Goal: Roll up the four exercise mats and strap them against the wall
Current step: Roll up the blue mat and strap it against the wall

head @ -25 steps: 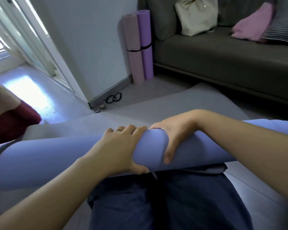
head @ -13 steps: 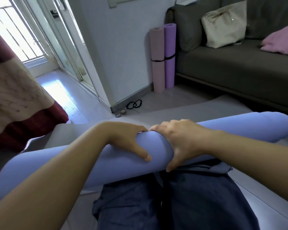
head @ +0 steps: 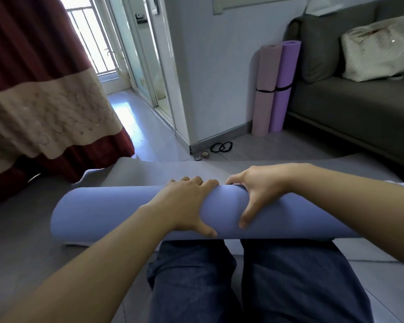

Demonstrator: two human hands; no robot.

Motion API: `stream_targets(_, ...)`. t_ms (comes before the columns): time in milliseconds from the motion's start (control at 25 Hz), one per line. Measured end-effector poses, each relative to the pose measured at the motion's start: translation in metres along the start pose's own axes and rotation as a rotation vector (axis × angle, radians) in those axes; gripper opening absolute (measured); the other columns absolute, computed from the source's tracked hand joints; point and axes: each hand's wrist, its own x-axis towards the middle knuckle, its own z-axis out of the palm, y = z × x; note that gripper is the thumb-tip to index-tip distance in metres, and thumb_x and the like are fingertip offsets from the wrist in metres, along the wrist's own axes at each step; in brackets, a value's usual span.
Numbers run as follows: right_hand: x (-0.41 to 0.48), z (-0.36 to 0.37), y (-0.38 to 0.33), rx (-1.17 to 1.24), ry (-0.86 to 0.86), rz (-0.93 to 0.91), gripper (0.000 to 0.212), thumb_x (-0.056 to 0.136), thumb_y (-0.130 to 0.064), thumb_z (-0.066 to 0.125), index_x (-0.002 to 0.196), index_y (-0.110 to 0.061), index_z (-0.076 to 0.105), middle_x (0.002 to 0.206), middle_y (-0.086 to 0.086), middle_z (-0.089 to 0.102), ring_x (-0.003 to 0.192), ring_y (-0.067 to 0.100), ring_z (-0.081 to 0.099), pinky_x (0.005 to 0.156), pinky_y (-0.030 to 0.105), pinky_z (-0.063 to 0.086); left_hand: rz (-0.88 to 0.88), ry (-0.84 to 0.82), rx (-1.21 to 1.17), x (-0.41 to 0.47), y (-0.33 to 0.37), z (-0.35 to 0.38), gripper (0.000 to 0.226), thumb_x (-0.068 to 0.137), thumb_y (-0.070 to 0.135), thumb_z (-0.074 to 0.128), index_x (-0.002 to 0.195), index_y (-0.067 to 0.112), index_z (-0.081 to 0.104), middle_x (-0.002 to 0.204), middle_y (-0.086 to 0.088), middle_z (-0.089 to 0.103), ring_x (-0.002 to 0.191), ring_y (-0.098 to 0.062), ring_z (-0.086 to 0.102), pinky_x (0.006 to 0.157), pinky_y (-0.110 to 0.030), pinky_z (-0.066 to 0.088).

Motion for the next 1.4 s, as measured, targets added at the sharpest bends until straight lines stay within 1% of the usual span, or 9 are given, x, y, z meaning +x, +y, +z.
stream_targets(120, -0.007, 0.014, 0.000, -0.033, 0.114, -0.005, 0.096, 0.066, -0.059, 0.076, 0.145, -0.034, 0.026, 0.137, -0.008, 0.047, 0.119, 0.014, 0.047, 0.098, 0.033, 0.042, -0.012, -0.050, -0.084, 0.011, -0.008, -0.003, 0.091, 0.061, 0.069, 0.070, 0.136, 0.036, 0.030, 0.120, 0.005, 0.051, 0.111, -0.020, 0.049, 0.088, -0.036, 0.038)
stream_targets(280, -0.017, 0.049, -0.001, -0.377, 0.291, 0.026, 0.124, 0.060, -0.073, 0.068, 0.152, -0.027, -0.001, 0.153, 0.006, 0.024, 0.134, 0.026, 0.032, 0.106, 0.044, 0.031, 0.001, -0.236, -0.274, 0.040, -0.014, -0.014, 0.087, 0.065, 0.058, 0.077, 0.138, 0.036, 0.035, 0.127, 0.010, 0.053, 0.114, -0.015, 0.050, 0.097, -0.035, 0.041)
stream_targets(440, -0.004, 0.042, 0.022, -0.370, 0.365, 0.071, 0.114, 0.056, -0.069, 0.072, 0.146, -0.028, 0.015, 0.132, 0.002, 0.045, 0.114, 0.025, 0.048, 0.094, 0.040, 0.041, 0.035, -0.424, -0.399, 0.078, -0.012, -0.019, 0.088, 0.071, 0.050, 0.077, 0.143, 0.034, 0.030, 0.136, 0.011, 0.048, 0.118, -0.013, 0.048, 0.100, -0.031, 0.038)
stream_targets(720, 0.014, 0.011, 0.045, -0.178, 0.201, -0.051, 0.091, 0.055, -0.063, 0.078, 0.131, -0.037, 0.036, 0.112, -0.008, 0.058, 0.099, 0.016, 0.057, 0.082, 0.031, 0.047, 0.047, -0.013, 0.132, 0.044, 0.007, 0.010, 0.110, 0.067, 0.069, 0.063, 0.148, 0.024, 0.004, 0.143, 0.002, 0.032, 0.128, -0.023, 0.037, 0.107, -0.042, 0.030)
stream_targets(960, 0.022, 0.001, 0.051, 0.244, -0.119, 0.020, 0.086, 0.061, -0.050, 0.084, 0.133, -0.050, 0.037, 0.123, -0.024, 0.051, 0.113, 0.006, 0.052, 0.098, 0.033, 0.046, 0.066, -0.175, -0.126, 0.054, -0.006, -0.007, 0.093, 0.060, 0.068, 0.072, 0.136, 0.035, 0.031, 0.125, 0.008, 0.052, 0.111, -0.017, 0.050, 0.091, -0.035, 0.041)
stream_targets(1040, 0.019, 0.003, 0.048, 0.216, -0.039, 0.029, 0.090, 0.060, -0.057, 0.082, 0.136, -0.049, 0.034, 0.129, -0.021, 0.047, 0.120, 0.008, 0.048, 0.102, 0.035, 0.042, 0.055, -0.312, -0.192, 0.072, -0.013, -0.014, 0.088, 0.063, 0.062, 0.076, 0.136, 0.036, 0.035, 0.126, 0.010, 0.053, 0.110, -0.015, 0.051, 0.091, -0.031, 0.040)
stream_targets(1160, 0.012, 0.028, 0.037, -0.143, 0.199, 0.105, 0.119, 0.052, -0.075, 0.073, 0.148, -0.039, 0.012, 0.145, -0.008, 0.034, 0.129, 0.017, 0.039, 0.105, 0.039, 0.035, 0.000, -0.554, -0.277, 0.099, -0.023, -0.022, 0.087, 0.068, 0.060, 0.074, 0.140, 0.037, 0.032, 0.134, 0.012, 0.049, 0.117, -0.014, 0.049, 0.100, -0.034, 0.039)
stream_targets(1240, 0.014, 0.037, 0.034, -0.216, 0.279, 0.120, 0.121, 0.051, -0.078, 0.070, 0.148, -0.038, 0.010, 0.141, -0.004, 0.041, 0.123, 0.020, 0.044, 0.100, 0.039, 0.038, -0.018, -0.660, -0.302, 0.112, -0.026, -0.027, 0.087, 0.069, 0.061, 0.072, 0.141, 0.038, 0.031, 0.137, 0.011, 0.047, 0.120, -0.015, 0.049, 0.104, -0.037, 0.038)
stream_targets(1400, 0.006, 0.022, 0.043, -0.278, 0.360, 0.067, 0.104, 0.050, -0.081, 0.066, 0.137, -0.039, 0.028, 0.115, -0.009, 0.057, 0.102, 0.020, 0.057, 0.085, 0.036, 0.045, 0.026, -0.589, -0.293, 0.109, -0.016, -0.030, 0.079, 0.071, 0.062, 0.070, 0.137, 0.038, 0.035, 0.129, 0.014, 0.050, 0.114, -0.013, 0.051, 0.100, -0.034, 0.040)
